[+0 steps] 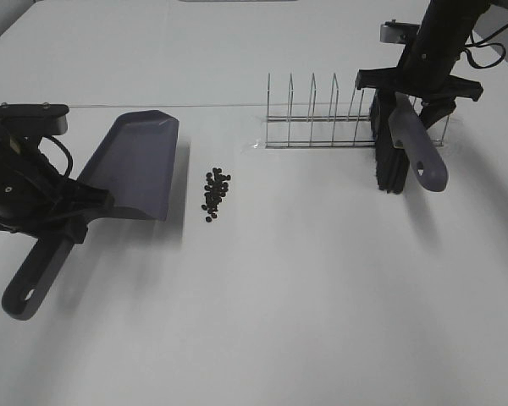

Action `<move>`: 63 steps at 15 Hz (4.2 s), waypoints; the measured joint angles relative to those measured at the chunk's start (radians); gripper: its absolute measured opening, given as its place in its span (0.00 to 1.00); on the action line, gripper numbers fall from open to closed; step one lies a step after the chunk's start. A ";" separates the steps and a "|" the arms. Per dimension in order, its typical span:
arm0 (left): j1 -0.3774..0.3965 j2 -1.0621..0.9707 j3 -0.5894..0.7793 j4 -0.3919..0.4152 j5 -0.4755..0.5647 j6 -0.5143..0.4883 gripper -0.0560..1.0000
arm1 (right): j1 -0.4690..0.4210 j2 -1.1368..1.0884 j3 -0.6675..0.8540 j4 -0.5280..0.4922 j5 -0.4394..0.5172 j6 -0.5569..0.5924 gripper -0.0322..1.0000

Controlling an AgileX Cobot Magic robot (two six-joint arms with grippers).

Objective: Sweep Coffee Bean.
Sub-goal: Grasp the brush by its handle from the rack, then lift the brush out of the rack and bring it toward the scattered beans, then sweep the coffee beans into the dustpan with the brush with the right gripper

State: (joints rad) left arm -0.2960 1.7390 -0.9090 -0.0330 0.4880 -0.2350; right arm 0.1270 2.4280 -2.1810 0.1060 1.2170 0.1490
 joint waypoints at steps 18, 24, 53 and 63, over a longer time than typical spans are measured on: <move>0.000 0.000 0.000 0.000 0.001 0.003 0.39 | -0.001 -0.258 -0.012 0.007 0.007 0.044 0.36; 0.000 0.019 0.000 0.000 0.001 0.003 0.39 | 0.147 -0.468 0.284 -0.121 0.008 0.041 0.36; -0.104 0.212 -0.023 0.049 -0.018 -0.079 0.39 | 0.559 0.026 0.119 -0.286 -0.002 0.075 0.36; -0.104 0.212 -0.023 0.048 -0.017 -0.079 0.40 | 0.647 0.105 -0.214 0.031 0.007 0.015 0.36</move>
State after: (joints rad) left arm -0.4000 1.9510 -0.9320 0.0150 0.4710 -0.3140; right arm 0.7740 2.5330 -2.3950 0.1370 1.2240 0.1640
